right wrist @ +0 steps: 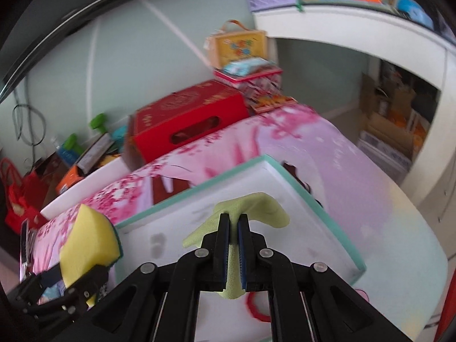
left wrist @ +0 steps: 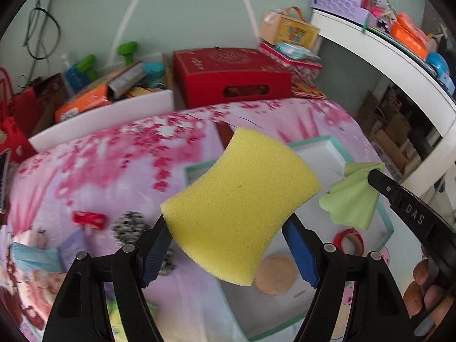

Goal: Organize soft objects
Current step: 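Carry the sponge and green cloth over the tray and open both grippers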

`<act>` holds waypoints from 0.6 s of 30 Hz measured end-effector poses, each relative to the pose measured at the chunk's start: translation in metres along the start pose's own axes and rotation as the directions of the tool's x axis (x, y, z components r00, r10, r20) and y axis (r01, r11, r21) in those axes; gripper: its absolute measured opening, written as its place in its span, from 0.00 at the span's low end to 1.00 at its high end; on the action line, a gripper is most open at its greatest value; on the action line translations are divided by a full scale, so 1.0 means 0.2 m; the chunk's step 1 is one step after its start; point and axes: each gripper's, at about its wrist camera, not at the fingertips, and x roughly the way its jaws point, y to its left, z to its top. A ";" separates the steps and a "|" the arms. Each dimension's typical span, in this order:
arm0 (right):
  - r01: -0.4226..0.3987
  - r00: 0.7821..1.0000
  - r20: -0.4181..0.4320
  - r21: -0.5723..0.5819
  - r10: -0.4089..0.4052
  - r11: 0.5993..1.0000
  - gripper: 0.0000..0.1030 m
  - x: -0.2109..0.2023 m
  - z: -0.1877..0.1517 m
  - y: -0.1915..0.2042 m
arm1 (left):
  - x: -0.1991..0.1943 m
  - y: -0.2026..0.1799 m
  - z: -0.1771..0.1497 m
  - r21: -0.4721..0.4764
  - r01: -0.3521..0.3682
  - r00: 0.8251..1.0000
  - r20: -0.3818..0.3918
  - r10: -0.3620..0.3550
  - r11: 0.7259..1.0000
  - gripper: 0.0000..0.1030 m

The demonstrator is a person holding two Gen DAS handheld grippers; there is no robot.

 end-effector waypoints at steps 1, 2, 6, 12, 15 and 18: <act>0.006 1.000 -0.002 0.011 -0.006 1.000 0.06 0.01 0.00 -0.03 | 0.02 -0.02 -0.01 0.002 0.012 1.000 -0.006 -0.012 1.000 0.75; 0.015 1.000 -0.003 0.021 -0.015 1.000 0.06 0.01 0.00 -0.05 | 0.04 -0.03 -0.02 0.006 0.022 1.000 -0.014 -0.022 1.000 0.75; 0.031 1.000 -0.002 0.039 -0.031 0.999 0.06 0.02 0.00 -0.10 | 0.10 -0.08 -0.03 0.008 0.039 0.999 -0.029 -0.039 0.999 0.76; 0.030 1.000 -0.009 0.051 -0.029 0.998 0.06 0.03 0.00 -0.12 | 0.15 -0.12 -0.05 0.003 0.058 0.997 -0.053 -0.058 0.998 0.76; 0.029 1.000 -0.013 0.044 -0.028 0.999 0.06 0.03 0.00 -0.11 | 0.17 -0.11 -0.06 -0.013 0.067 0.995 -0.067 -0.068 0.998 0.76; 0.023 1.000 -0.021 0.039 -0.022 0.999 0.06 0.04 -0.01 -0.10 | 0.18 -0.11 -0.06 -0.021 0.056 0.996 -0.073 -0.057 0.998 0.76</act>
